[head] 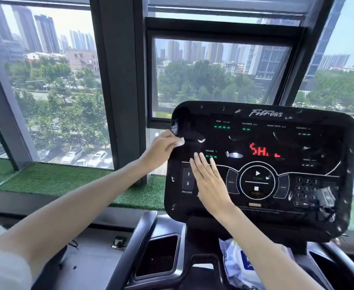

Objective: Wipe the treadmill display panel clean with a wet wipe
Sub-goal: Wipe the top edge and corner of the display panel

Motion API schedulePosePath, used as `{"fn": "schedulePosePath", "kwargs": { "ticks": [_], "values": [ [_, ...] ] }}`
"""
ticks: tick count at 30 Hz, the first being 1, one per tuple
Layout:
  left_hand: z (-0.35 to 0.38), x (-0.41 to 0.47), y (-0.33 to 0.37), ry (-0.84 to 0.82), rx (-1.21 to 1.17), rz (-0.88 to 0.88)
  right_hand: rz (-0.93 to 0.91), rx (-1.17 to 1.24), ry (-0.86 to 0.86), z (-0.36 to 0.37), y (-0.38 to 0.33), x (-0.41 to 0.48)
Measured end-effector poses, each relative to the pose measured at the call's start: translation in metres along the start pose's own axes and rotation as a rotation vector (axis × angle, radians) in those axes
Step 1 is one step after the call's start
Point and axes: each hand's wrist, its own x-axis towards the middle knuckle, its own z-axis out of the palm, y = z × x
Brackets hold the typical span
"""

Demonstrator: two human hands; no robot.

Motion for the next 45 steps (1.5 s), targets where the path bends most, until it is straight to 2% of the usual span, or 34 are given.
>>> {"fn": "schedulePosePath", "kwargs": {
  "ticks": [3,4,6,7,8,11,12,13,15,16,17,19,20,21,22,24,25,26,29,30,31,34,35,38,39,42,43,45],
  "values": [
    [0.014,-0.025,0.002,-0.293,0.034,0.117,0.017,0.012,0.008,-0.001,0.001,0.004],
    [0.016,-0.025,0.001,-0.275,0.007,0.08,0.01,0.008,0.016,0.0,0.002,0.004],
    [0.015,-0.021,-0.001,-0.056,-0.06,-0.074,0.005,0.008,0.027,0.004,0.003,0.004],
    [0.017,-0.023,-0.002,0.034,-0.057,-0.104,0.007,0.014,0.028,0.006,0.003,0.004],
    [0.019,-0.026,0.0,0.055,-0.041,-0.073,0.009,0.022,0.025,0.008,0.002,0.004],
    [0.032,-0.047,-0.001,-0.175,0.057,0.164,0.004,-0.011,-0.009,0.009,0.001,0.005],
    [0.029,-0.047,-0.001,-0.18,0.046,0.158,0.0,-0.031,-0.012,0.009,0.002,0.005],
    [0.026,-0.041,-0.004,-0.114,0.012,0.09,0.001,-0.041,-0.011,0.01,0.003,0.006],
    [0.019,-0.032,-0.008,0.124,-0.041,-0.061,0.01,-0.055,-0.02,0.011,0.003,0.006],
    [0.019,-0.032,-0.009,0.157,-0.034,-0.066,0.018,-0.059,-0.028,0.011,0.002,0.006],
    [0.021,-0.036,-0.008,0.116,0.002,-0.006,0.023,-0.06,-0.037,0.011,0.001,0.007],
    [0.029,-0.055,-0.006,-0.115,0.084,0.192,0.028,-0.071,-0.061,0.011,-0.001,0.007],
    [0.03,-0.061,-0.005,-0.207,0.107,0.236,0.031,-0.081,-0.07,0.011,-0.001,0.006],
    [0.028,-0.06,-0.005,-0.225,0.104,0.223,0.031,-0.087,-0.074,0.011,-0.001,0.006],
    [0.026,-0.053,-0.007,-0.166,0.067,0.166,0.03,-0.086,-0.076,0.012,0.0,0.006],
    [0.02,-0.04,-0.007,0.065,-0.029,0.015,0.031,-0.069,-0.066,0.014,0.001,0.006],
    [0.02,-0.038,-0.007,0.119,-0.038,-0.002,0.035,-0.058,-0.057,0.014,0.0,0.006],
    [0.023,-0.041,-0.006,0.098,-0.017,0.042,0.037,-0.048,-0.05,0.015,-0.001,0.006],
    [0.038,-0.067,-0.003,-0.219,0.075,0.239,0.032,-0.052,-0.032,0.015,-0.001,0.006],
    [0.038,-0.07,-0.005,-0.254,0.085,0.251,0.028,-0.056,-0.03,0.014,0.0,0.006],
    [0.037,-0.066,-0.006,-0.217,0.059,0.213,0.026,-0.057,-0.027,0.014,0.001,0.006],
    [0.036,-0.055,-0.005,0.093,-0.055,-0.013,0.028,-0.045,-0.023,0.016,0.0,0.006],
    [0.04,-0.059,-0.005,0.093,-0.046,0.007,0.034,-0.033,-0.012,0.018,0.0,0.006],
    [0.048,-0.083,-0.002,-0.216,0.04,0.248,0.035,-0.002,0.02,0.02,0.001,0.006],
    [0.045,-0.081,-0.006,-0.236,0.045,0.248,0.035,0.006,0.021,0.02,0.001,0.006],
    [0.036,-0.062,-0.014,0.042,-0.048,0.021,0.043,0.011,0.019,0.018,0.0,0.006],
    [0.036,-0.063,-0.014,0.066,-0.05,0.021,0.049,0.013,0.02,0.018,-0.001,0.006],
    [0.043,-0.075,-0.013,-0.096,0.021,0.2,0.052,0.024,0.009,0.017,-0.002,0.006]
  ]
}}
